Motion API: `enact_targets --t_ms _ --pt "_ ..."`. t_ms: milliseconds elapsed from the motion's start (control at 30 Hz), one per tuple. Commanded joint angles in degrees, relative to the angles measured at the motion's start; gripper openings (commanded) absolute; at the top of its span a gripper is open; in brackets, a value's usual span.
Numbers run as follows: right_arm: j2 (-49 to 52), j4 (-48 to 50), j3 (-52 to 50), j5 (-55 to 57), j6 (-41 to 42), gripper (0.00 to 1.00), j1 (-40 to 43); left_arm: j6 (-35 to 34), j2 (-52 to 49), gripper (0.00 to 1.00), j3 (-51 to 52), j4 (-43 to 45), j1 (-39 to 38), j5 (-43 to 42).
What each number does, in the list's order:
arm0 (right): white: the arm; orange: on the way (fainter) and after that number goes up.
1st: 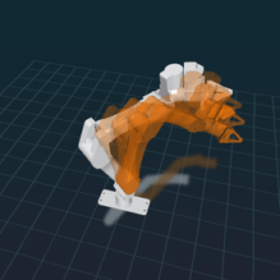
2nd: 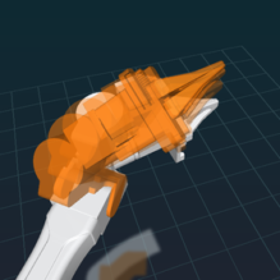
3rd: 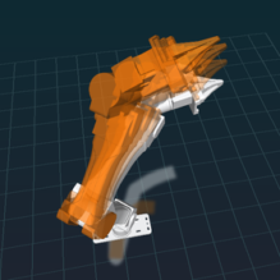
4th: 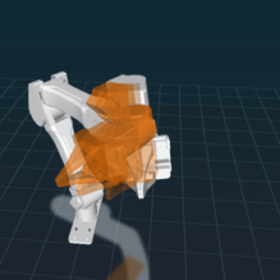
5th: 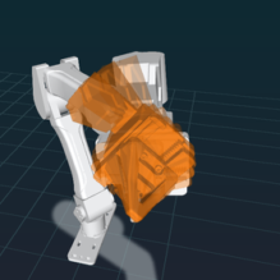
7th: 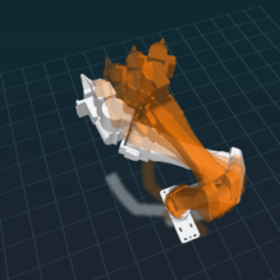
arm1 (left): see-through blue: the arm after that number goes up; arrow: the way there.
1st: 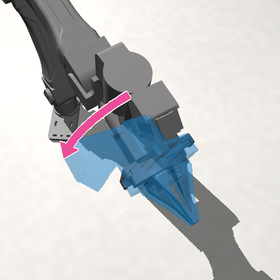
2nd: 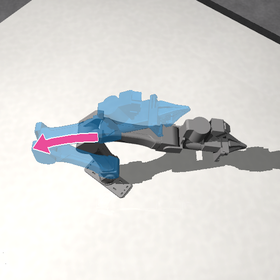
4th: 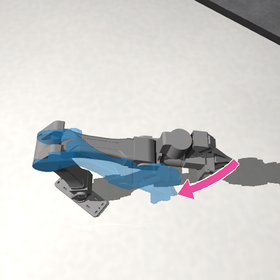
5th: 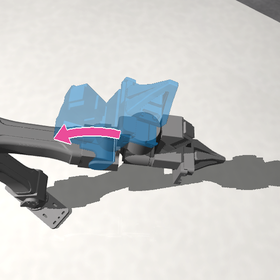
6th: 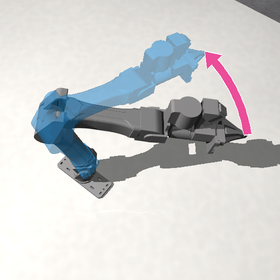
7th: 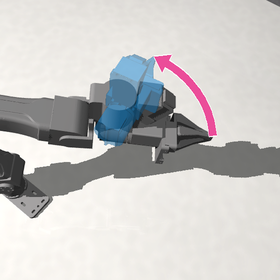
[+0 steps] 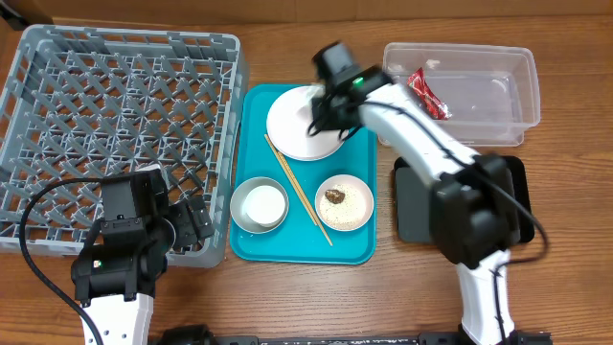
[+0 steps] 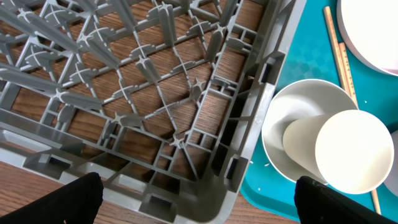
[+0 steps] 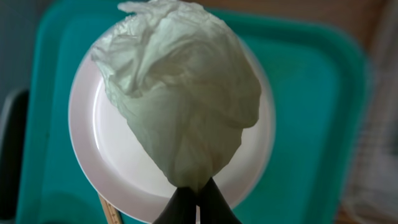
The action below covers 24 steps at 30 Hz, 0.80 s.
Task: Sort waste into correct bins and load items into the dishwasher
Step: 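Drop the white tissue into the clear bin with the right gripper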
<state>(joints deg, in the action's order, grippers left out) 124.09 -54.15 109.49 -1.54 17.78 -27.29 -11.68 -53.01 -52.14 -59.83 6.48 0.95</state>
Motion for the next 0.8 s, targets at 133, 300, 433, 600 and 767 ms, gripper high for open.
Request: enact_targets --t_ms 133,300,433,600,767 --pt "-11.3 -6.1 3.1 6.9 0.5 0.04 8.3 -0.2 0.2 1.00 -1.4 0.1 0.3 0.5" --pt "-11.0 -11.4 1.9 6.8 3.1 0.08 13.3 -0.2 0.2 1.00 -1.4 0.1 0.3 0.6" --pt "-11.1 -12.6 1.9 5.9 3.1 0.63 15.9 -0.1 0.2 1.00 -1.4 0.1 0.3 0.5" --pt "-13.2 -13.8 2.0 5.1 1.7 0.74 17.7 -0.2 0.2 1.00 -1.4 0.1 0.3 0.5" --pt "-16.6 -18.5 2.0 2.3 1.7 0.74 19.2 -0.1 0.2 1.00 -1.4 0.1 0.3 0.5"
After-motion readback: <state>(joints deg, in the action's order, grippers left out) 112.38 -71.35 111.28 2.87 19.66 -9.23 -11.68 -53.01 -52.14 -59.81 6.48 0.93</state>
